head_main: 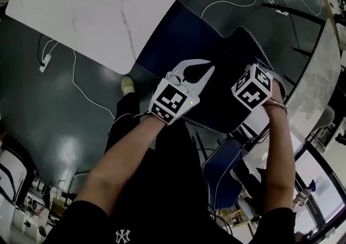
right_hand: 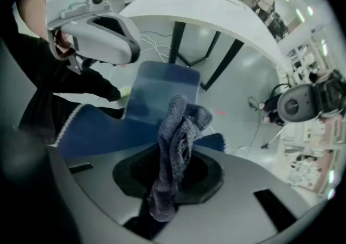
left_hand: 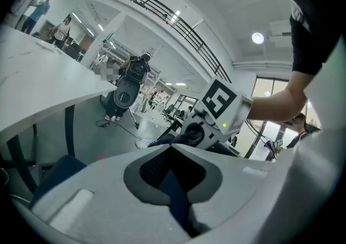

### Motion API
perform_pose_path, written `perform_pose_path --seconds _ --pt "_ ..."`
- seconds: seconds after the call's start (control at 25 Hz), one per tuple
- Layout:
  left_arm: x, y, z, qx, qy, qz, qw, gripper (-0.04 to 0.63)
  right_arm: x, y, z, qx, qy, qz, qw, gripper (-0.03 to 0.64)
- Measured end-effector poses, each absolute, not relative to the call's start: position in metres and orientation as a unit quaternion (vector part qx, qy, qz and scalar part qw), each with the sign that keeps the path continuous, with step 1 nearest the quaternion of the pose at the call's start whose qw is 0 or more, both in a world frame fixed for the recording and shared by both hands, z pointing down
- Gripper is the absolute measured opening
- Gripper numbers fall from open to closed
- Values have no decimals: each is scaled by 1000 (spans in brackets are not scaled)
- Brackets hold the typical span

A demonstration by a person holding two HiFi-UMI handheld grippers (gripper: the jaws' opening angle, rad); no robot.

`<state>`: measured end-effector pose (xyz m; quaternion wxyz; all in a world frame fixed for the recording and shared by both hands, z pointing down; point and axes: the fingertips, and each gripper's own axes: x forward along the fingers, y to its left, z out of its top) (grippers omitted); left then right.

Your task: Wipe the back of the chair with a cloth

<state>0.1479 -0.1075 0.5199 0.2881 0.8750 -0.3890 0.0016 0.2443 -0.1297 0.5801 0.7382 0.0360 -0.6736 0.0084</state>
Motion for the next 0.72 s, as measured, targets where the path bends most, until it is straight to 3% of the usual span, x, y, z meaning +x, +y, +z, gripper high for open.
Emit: perform_pose_path --seconds 0.4,0.72 --pt "169 -132 535 868 -396 -5 300 8 260 -224 584 111 -616 -203 753 84" --pt "170 -129 565 862 -399 4 313 8 274 -221 632 56 -562 -227 793 86"
